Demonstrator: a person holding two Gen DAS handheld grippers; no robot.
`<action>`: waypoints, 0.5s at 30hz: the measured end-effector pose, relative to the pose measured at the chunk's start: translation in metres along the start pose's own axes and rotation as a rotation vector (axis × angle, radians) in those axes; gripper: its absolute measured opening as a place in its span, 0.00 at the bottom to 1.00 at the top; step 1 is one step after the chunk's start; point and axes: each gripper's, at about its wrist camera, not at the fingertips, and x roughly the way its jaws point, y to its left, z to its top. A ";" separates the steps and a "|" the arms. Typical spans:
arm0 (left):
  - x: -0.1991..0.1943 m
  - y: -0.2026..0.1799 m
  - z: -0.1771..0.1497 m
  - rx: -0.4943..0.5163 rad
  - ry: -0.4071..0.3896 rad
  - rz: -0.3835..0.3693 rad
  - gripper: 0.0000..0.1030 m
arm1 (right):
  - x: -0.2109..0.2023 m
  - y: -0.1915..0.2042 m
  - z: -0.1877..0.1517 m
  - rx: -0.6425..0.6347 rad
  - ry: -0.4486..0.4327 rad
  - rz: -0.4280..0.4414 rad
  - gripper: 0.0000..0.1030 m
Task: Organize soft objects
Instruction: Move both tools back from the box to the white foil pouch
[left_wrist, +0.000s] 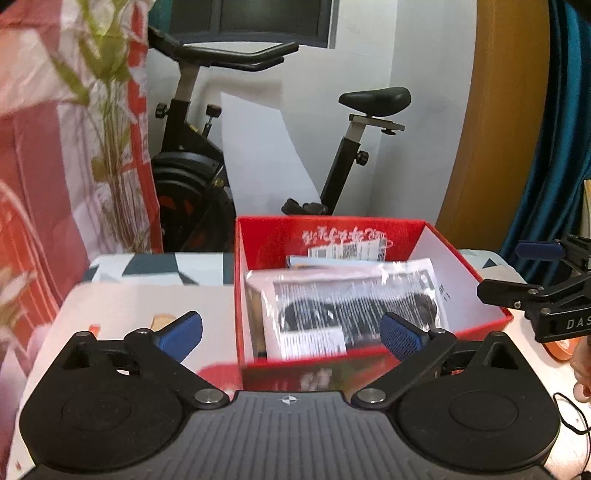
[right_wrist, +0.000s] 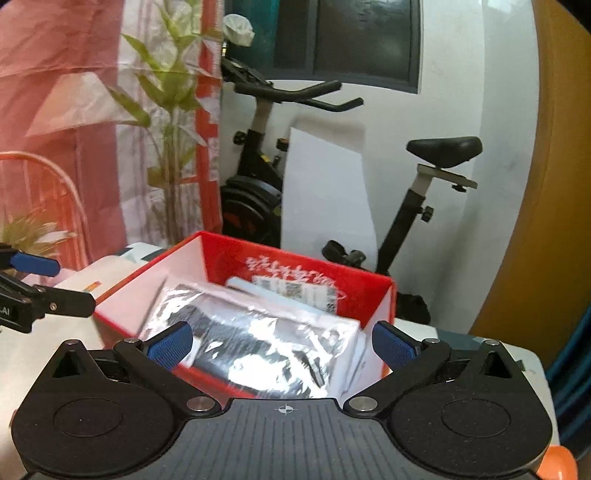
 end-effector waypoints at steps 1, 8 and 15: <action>-0.003 0.003 -0.006 -0.009 0.000 -0.003 1.00 | -0.003 0.002 -0.004 -0.002 0.002 0.010 1.00; -0.015 0.004 -0.051 0.003 0.032 0.001 0.97 | -0.019 0.015 -0.027 0.018 0.000 0.049 0.99; -0.009 0.015 -0.086 -0.075 0.116 -0.010 0.73 | -0.022 0.036 -0.055 0.003 0.041 0.083 0.93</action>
